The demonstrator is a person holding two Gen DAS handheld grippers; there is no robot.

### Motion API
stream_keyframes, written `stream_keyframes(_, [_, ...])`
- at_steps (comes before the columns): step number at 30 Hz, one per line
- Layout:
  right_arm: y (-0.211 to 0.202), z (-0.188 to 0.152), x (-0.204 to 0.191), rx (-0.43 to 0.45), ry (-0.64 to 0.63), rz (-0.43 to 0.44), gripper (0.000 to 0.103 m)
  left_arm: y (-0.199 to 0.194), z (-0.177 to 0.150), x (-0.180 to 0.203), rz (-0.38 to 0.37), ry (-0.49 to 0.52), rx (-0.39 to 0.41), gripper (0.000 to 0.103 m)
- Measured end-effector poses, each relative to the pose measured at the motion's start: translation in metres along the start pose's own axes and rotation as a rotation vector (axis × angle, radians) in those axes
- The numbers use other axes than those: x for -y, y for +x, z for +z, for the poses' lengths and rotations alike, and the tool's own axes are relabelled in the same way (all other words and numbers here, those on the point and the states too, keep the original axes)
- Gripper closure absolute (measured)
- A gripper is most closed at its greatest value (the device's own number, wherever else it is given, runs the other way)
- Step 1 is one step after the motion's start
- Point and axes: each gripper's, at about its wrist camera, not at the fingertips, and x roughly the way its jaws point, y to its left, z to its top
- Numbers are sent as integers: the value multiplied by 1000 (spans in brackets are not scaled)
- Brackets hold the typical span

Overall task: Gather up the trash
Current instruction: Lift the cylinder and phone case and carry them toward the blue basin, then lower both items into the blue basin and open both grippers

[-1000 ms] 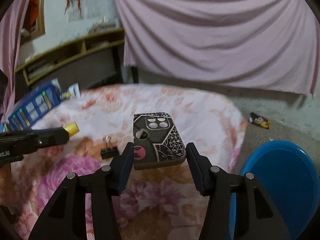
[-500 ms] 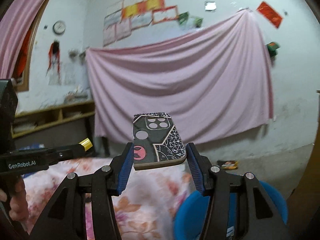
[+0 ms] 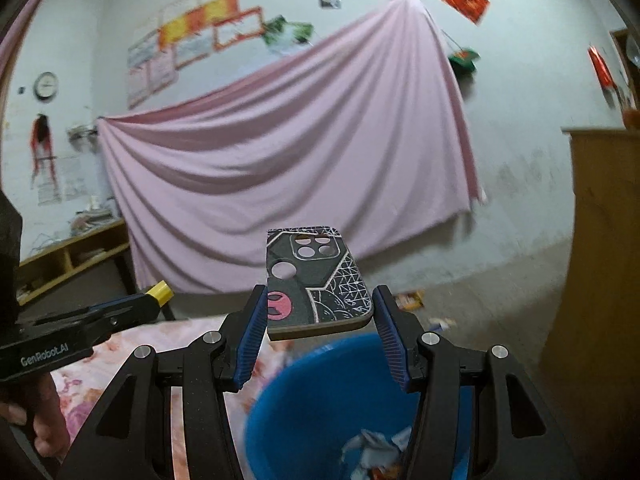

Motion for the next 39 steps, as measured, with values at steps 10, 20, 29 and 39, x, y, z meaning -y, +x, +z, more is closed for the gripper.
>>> stream_keyframes(10, [17,-12,22,-170,73,-60,52,45,3,10,-73,-56,-151,89])
stream_keyframes(20, [21,-17,27,-205,87,-59,52,36,0,-3,-46,-90,-162,88])
stream_keyframes(29, [15,-9,15,-151,57,-40,52,-1,6,-21,24,-105,-66,80])
stream_keyframes(39, [1,11,-36,-3,-43,19,47,-74,9,-65,161,-150,90,64])
